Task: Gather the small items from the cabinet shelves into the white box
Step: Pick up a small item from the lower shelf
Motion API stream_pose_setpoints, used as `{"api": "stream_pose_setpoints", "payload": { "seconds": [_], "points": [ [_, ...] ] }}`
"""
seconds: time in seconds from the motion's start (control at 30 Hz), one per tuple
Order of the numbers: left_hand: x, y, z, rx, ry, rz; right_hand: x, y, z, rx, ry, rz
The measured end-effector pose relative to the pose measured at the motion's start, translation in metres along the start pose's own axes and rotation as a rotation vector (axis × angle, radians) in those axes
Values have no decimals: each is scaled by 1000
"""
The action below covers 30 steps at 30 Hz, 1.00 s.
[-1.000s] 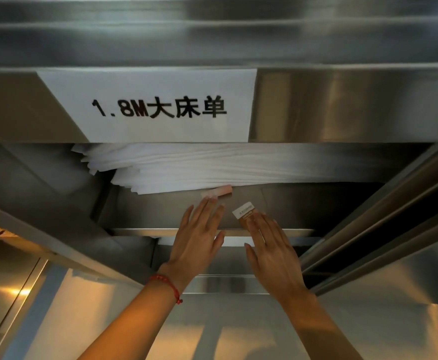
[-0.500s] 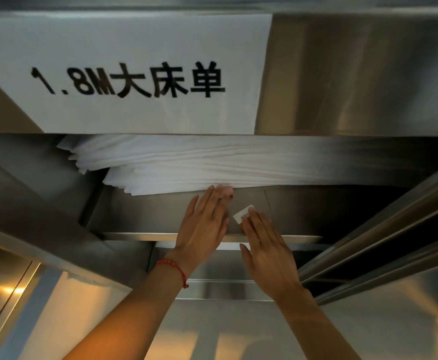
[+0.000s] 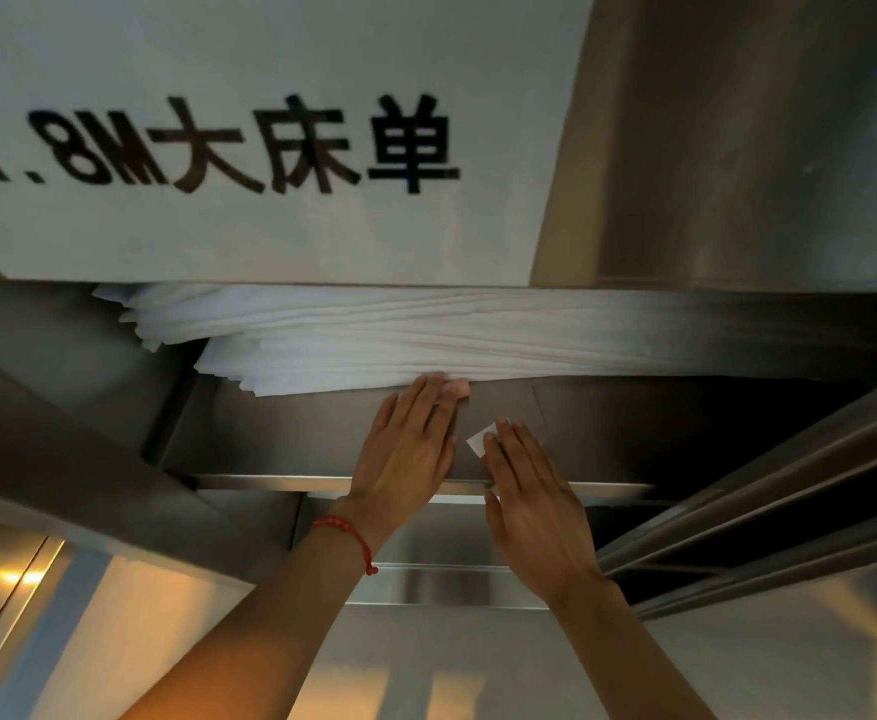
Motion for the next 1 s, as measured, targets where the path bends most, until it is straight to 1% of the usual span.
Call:
{"api": "stream_pose_setpoints", "payload": {
  "seconds": [0.1,0.33,0.43,0.57,0.63,0.77,1.0],
  "points": [
    [-1,0,2,-13,40,26,1,-1,1,34,-50,36],
    [-4,2,9,-16,183,65,-2,1,6,-2,-41,38],
    [-3,0,9,-2,188,64,-3,0,7,1,-31,34],
    [3,-1,7,20,233,69,-1,0,5,16,-8,34],
    [7,-2,6,43,237,58,-1,0,5,13,-24,39],
    [9,-3,2,49,196,47,-1,1,4,-8,-61,54],
    [8,1,0,-17,220,50,0,-1,0,12,-126,67]
  ]
}}
Point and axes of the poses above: each hand's wrist, its own x-axis towards the middle knuckle, its own z-axis out of the palm, y = z × x, the point moved 1 cm from there along x, towards the middle knuckle, and after that the axes turned 5 degrees about -x, right-handed, at the moved point
